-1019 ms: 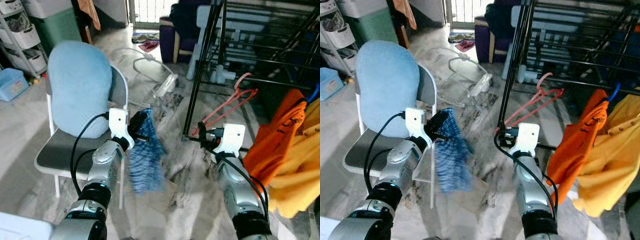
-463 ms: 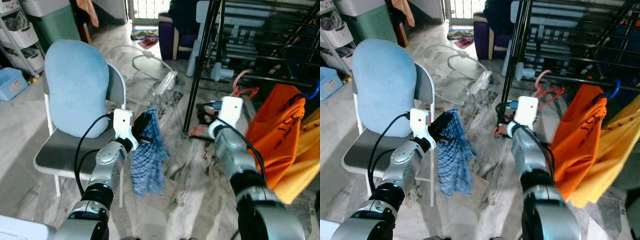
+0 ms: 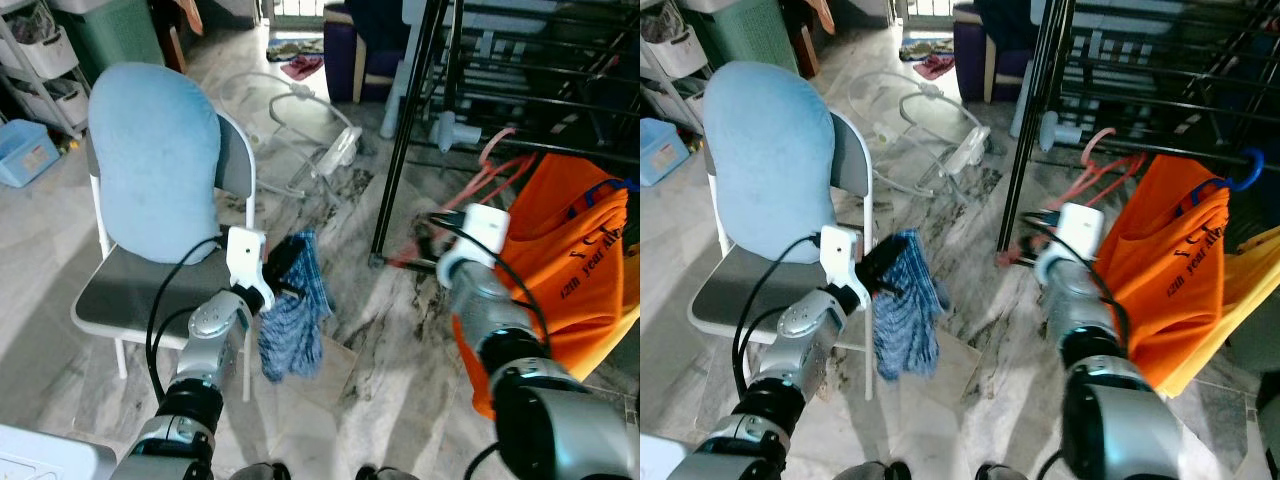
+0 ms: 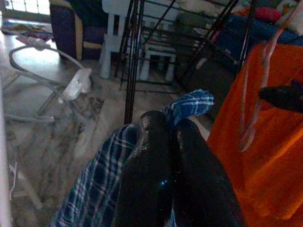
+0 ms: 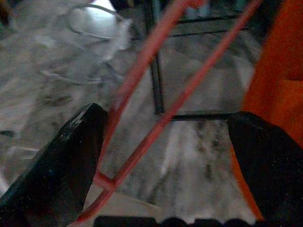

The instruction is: Hang hanger

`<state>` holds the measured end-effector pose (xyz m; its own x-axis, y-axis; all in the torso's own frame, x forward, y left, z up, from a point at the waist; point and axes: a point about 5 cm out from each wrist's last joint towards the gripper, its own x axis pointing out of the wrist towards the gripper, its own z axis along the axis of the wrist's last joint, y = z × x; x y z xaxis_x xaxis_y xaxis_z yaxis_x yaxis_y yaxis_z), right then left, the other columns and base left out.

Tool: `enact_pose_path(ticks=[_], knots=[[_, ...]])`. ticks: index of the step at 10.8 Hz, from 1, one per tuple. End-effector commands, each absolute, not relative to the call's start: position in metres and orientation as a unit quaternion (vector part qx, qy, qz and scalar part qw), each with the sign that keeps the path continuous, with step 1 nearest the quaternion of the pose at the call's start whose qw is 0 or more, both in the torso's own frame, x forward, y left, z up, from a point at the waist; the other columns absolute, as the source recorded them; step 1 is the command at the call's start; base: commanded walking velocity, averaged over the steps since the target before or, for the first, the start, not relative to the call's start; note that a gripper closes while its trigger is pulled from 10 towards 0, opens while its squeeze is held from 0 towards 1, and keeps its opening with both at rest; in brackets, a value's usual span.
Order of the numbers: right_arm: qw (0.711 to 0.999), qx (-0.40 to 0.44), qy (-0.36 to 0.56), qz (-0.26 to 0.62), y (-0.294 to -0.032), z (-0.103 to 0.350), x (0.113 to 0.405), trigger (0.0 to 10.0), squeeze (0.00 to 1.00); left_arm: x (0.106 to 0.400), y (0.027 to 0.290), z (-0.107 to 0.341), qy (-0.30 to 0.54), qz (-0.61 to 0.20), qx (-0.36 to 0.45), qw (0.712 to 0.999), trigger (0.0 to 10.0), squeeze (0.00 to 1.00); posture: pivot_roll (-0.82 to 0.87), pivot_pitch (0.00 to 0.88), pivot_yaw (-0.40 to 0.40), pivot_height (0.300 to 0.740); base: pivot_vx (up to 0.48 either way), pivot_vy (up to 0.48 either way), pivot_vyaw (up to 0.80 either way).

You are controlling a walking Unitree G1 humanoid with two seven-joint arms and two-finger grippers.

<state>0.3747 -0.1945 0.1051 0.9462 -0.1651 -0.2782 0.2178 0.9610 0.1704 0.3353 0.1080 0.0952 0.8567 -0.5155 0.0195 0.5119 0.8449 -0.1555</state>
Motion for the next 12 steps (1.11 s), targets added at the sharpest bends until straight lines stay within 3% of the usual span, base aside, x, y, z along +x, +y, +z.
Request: enact_pose_path(ticks=[1, 3, 7, 12], knots=[[0.978, 0.104, 0.135, -0.117, -0.202, 0.1, 0.371, 10.0, 0.0, 0.335, 0.11, 0.099, 0.006, -0.275, -0.068, 0.959, 10.0, 0.0, -0.02, 0.152, 0.024, 0.74, 0.0, 0.0, 0.0], [0.981, 0.072, 0.118, -0.136, -0.218, 0.101, 0.366, 10.0, 0.0, 0.337, 0.107, 0.103, 0.006, -0.281, -0.066, 0.957, 10.0, 0.0, -0.03, 0.15, 0.034, 0.74, 0.0, 0.0, 0.0], [0.993, -0.03, 0.058, -0.099, -0.214, 0.117, 0.369, 10.0, 0.0, 0.338, 0.107, 0.104, 0.008, -0.283, -0.064, 0.957, 10.0, 0.0, -0.05, 0.151, 0.038, 0.74, 0.0, 0.0, 0.0], [0.995, -0.042, 0.021, -0.085, -0.215, 0.144, 0.382, 10.0, 0.0, 0.336, 0.109, 0.103, 0.01, -0.281, -0.064, 0.958, 10.0, 0.0, -0.02, 0.143, 0.031, 0.74, 0.0, 0.0, 0.0]])
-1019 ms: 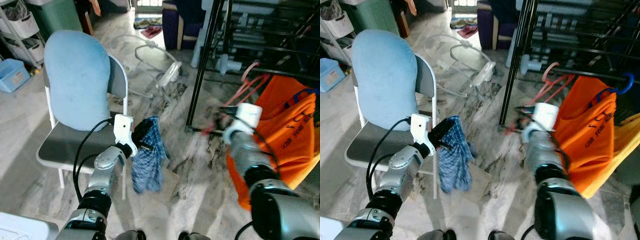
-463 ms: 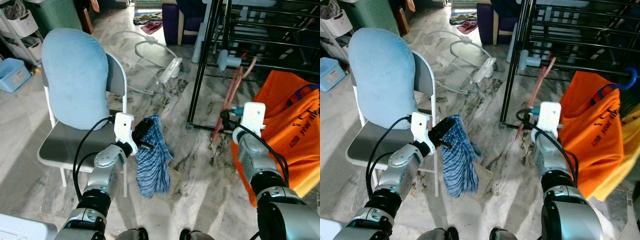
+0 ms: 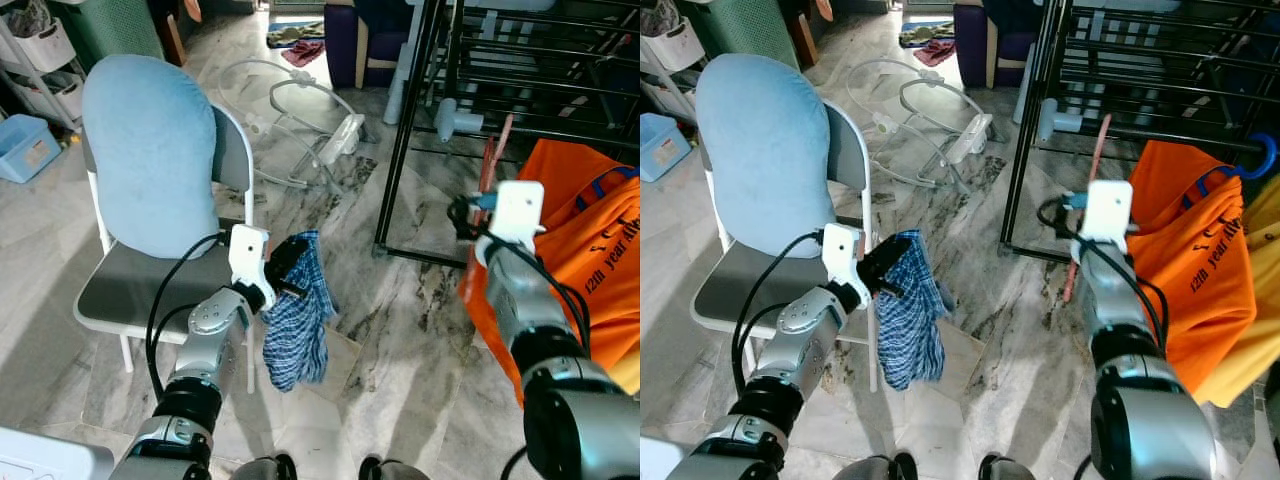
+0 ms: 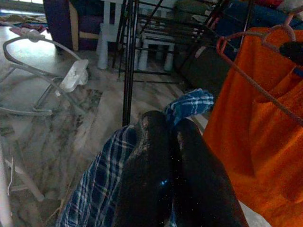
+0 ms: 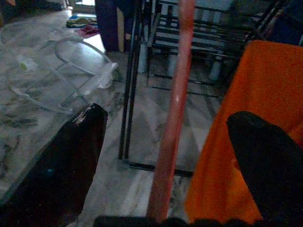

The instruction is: Hang hanger

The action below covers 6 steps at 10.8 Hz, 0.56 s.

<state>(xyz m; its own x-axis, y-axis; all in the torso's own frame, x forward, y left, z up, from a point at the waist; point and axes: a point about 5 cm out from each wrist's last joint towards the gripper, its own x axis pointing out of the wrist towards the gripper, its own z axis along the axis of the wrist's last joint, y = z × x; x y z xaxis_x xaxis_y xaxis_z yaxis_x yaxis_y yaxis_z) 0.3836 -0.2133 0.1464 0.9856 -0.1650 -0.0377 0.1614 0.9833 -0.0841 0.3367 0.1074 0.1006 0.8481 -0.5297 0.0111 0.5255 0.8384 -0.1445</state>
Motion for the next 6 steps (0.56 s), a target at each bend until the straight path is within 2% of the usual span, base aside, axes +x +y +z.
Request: enact_pose_path(ticks=[1, 3, 6], knots=[[0.997, -0.018, 0.043, -0.064, -0.206, 0.146, 0.388, 10.0, 0.0, 0.334, 0.108, 0.102, 0.013, -0.281, -0.064, 0.958, 10.0, 0.0, -0.01, 0.146, 0.033, 0.74, 0.0, 0.0, 0.0], [0.994, -0.021, 0.08, -0.071, -0.205, 0.139, 0.388, 10.0, 0.0, 0.334, 0.109, 0.102, 0.016, -0.281, -0.06, 0.958, 10.0, 0.0, 0.0, 0.154, 0.039, 0.74, 0.0, 0.0, 0.0], [0.99, -0.017, 0.094, -0.103, -0.224, 0.13, 0.381, 10.0, 0.0, 0.333, 0.11, 0.1, 0.025, -0.283, -0.056, 0.957, 10.0, 0.0, -0.02, 0.16, 0.052, 0.74, 0.0, 0.0, 0.0]])
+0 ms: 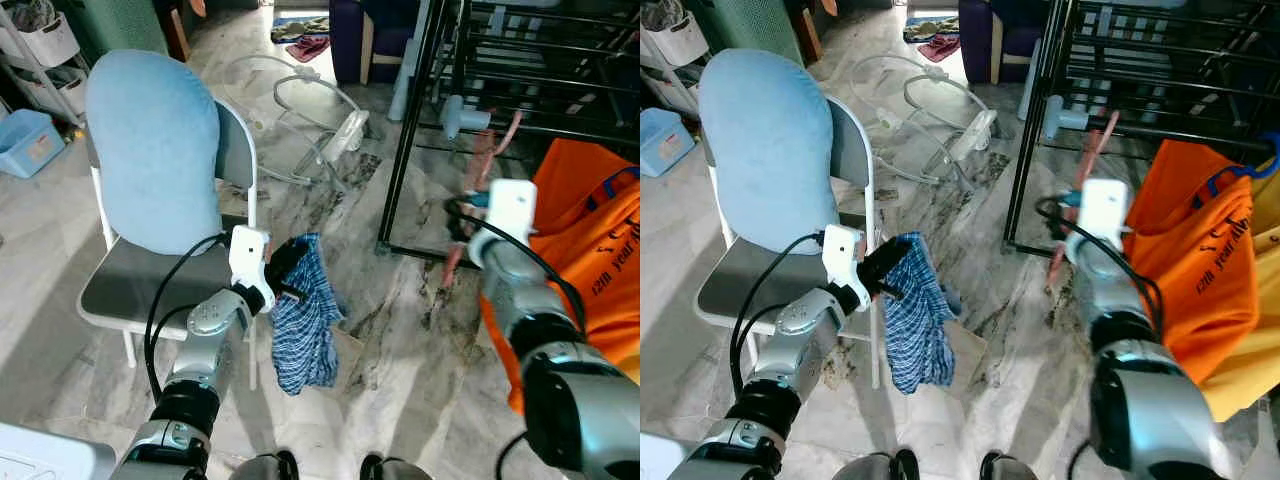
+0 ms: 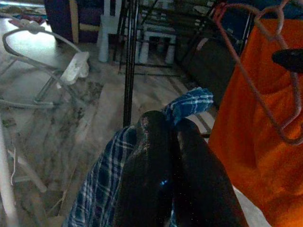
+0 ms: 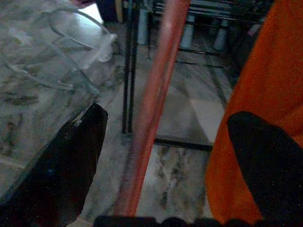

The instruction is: Hang hanger

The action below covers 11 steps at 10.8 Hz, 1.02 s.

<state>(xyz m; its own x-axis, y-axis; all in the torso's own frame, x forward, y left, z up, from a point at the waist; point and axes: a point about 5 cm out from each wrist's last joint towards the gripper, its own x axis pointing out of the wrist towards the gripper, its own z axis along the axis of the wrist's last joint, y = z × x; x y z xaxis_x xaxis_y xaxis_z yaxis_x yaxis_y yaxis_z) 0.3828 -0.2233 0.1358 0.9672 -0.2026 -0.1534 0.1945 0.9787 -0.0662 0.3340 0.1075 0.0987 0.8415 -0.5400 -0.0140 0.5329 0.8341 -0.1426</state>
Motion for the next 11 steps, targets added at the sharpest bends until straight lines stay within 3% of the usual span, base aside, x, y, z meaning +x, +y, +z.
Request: enact_pose_path(ticks=[1, 7, 11], knots=[[0.99, -0.019, 0.091, -0.108, -0.228, 0.131, 0.38, 10.0, 0.0, 0.333, 0.108, 0.099, 0.027, -0.286, -0.056, 0.956, 10.0, 0.0, -0.02, 0.163, 0.057, 0.74, 0.0, 0.0, 0.0], [0.984, -0.072, 0.061, -0.152, -0.243, 0.148, 0.382, 10.0, 0.0, 0.335, 0.1, 0.1, 0.036, -0.293, -0.059, 0.954, 10.0, 0.0, -0.04, 0.164, 0.061, 0.74, 0.0, 0.0, 0.0], [0.994, -0.069, 0.062, -0.064, -0.22, 0.153, 0.39, 10.0, 0.0, 0.335, 0.103, 0.099, 0.039, -0.282, -0.057, 0.957, 10.0, 0.0, -0.03, 0.167, 0.052, 0.74, 0.0, 0.0, 0.0]])
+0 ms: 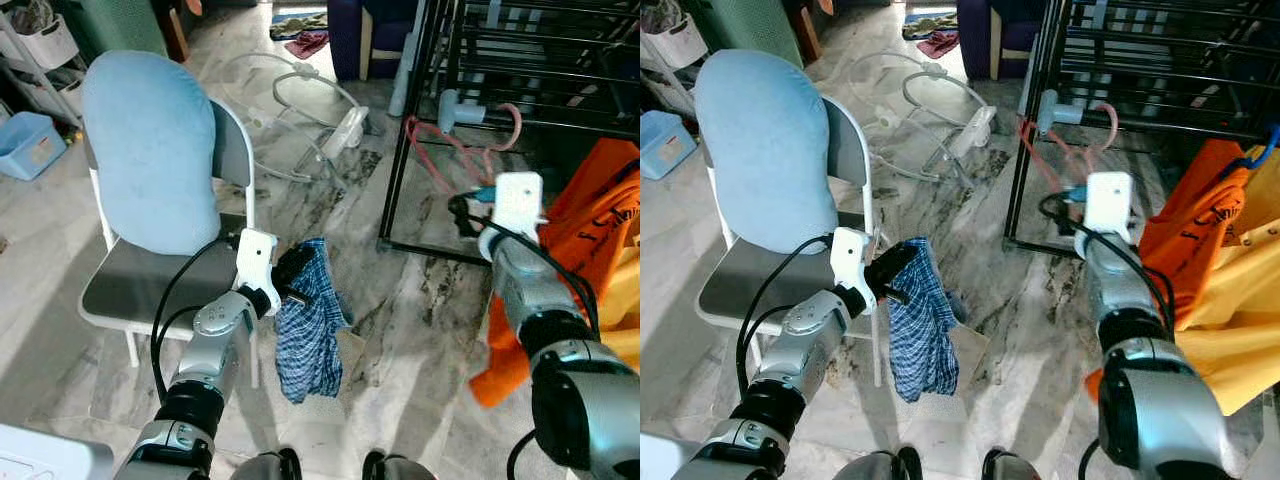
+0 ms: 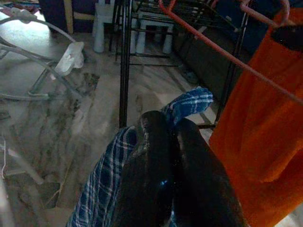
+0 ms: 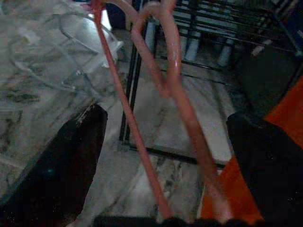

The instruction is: Hang hanger

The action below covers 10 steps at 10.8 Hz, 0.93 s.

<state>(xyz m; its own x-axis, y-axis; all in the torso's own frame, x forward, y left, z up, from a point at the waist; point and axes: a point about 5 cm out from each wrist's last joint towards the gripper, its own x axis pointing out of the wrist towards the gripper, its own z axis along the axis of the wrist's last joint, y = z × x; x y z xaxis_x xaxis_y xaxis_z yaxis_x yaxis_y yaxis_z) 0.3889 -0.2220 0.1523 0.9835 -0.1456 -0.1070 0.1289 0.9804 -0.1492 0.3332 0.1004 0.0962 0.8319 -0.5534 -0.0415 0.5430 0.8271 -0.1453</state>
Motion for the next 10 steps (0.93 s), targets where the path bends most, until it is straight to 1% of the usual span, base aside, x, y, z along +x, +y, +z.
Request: enact_pose_path(ticks=[1, 4, 5, 6, 10], knots=[[0.992, -0.076, 0.069, -0.069, -0.226, 0.154, 0.39, 10.0, 0.0, 0.334, 0.104, 0.097, 0.041, -0.28, -0.056, 0.958, 10.0, 0.0, -0.02, 0.166, 0.044, 0.74, 0.0, 0.0, 0.0], [0.99, -0.099, 0.088, -0.048, -0.242, 0.163, 0.391, 10.0, 0.0, 0.333, 0.108, 0.095, 0.046, -0.273, -0.053, 0.959, 10.0, 0.0, -0.02, 0.169, 0.034, 0.74, 0.0, 0.0, 0.0], [0.99, -0.093, 0.093, -0.046, -0.245, 0.164, 0.391, 9.0, 0.0, 0.333, 0.107, 0.095, 0.048, -0.273, -0.052, 0.959, 10.0, 0.0, -0.02, 0.17, 0.034, 0.74, 0.0, 0.0, 0.0], [0.99, -0.075, 0.109, -0.041, -0.246, 0.161, 0.39, 0.0, 0.0, 0.333, 0.106, 0.095, 0.049, -0.274, -0.05, 0.959, 10.0, 0.0, -0.02, 0.172, 0.034, 0.74, 0.0, 0.0, 0.0], [0.989, -0.05, 0.133, -0.028, -0.241, 0.15, 0.388, 0.0, 0.0, 0.334, 0.106, 0.094, 0.055, -0.278, -0.044, 0.958, 10.0, 0.0, -0.03, 0.17, 0.042, 0.74, 0.0, 0.0, 0.0]])
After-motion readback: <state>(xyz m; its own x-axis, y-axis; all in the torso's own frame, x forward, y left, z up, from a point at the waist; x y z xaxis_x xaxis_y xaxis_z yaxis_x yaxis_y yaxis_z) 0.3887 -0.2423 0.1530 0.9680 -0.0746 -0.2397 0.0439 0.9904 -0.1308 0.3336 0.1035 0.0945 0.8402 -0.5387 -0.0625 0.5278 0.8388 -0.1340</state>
